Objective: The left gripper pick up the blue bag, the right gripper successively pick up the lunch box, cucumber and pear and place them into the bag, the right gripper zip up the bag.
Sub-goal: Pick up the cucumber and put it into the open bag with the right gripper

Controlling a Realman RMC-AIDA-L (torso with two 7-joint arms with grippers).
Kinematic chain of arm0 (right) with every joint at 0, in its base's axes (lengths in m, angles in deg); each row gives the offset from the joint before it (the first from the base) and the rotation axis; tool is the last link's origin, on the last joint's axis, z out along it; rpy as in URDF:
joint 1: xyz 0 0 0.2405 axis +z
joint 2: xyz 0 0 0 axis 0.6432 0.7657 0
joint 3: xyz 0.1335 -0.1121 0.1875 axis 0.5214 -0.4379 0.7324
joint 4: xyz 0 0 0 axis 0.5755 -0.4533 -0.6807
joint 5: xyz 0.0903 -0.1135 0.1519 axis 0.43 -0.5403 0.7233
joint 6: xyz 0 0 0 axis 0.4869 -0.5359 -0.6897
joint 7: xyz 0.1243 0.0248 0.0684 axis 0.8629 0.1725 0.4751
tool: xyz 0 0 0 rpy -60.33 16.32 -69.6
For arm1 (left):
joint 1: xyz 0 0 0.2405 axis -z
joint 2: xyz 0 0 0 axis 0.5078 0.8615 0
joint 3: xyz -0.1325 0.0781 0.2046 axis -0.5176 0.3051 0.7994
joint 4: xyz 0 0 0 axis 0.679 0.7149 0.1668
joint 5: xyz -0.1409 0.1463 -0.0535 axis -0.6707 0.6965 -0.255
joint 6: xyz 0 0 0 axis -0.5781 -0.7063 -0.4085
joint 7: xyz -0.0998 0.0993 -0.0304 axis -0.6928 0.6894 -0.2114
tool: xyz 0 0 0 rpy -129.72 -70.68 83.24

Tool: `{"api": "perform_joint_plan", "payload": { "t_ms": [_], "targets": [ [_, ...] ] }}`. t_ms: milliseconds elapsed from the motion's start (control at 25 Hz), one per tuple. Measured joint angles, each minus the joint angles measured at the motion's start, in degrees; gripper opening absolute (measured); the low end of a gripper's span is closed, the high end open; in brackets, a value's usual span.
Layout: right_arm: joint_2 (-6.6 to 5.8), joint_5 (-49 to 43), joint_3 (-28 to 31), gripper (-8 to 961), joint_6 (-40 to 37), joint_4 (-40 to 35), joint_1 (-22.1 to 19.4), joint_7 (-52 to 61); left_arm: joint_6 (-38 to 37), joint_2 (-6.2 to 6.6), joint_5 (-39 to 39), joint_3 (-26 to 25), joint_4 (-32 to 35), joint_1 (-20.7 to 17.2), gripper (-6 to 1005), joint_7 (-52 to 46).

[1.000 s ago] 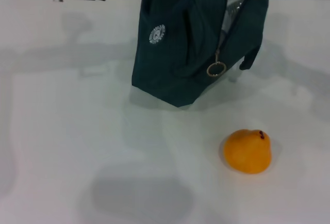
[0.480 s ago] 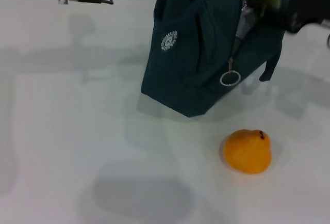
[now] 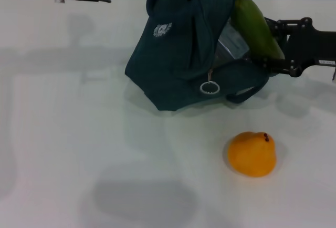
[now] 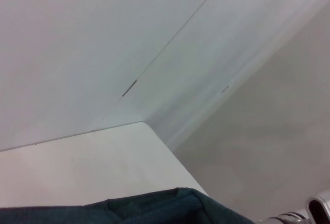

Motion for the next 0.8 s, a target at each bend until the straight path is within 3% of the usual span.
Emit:
{"api": "perform_joint_plan", "payload": {
  "t_ms": [240, 440, 800],
  "targets": [
    [0.52, -1.99, -0.68, 555, 0.61, -2.28, 0.60, 4.37, -0.25, -0.22, -0.02, 0.23, 0.02, 0.17, 44, 0.00],
    [0.53, -7.19, -3.12, 556, 1.89, -3.87, 3.90, 13.91, -0.92, -0.50, -0.02, 0.37, -0.20, 0.27, 44, 0.00],
    [0.72, -15.02, -9.35, 557, 2.07, -15.94, 6.87, 36.72, -1.63, -0.79, -0.05, 2.14, -0.65, 0.55, 44, 0.20]
  ]
}}
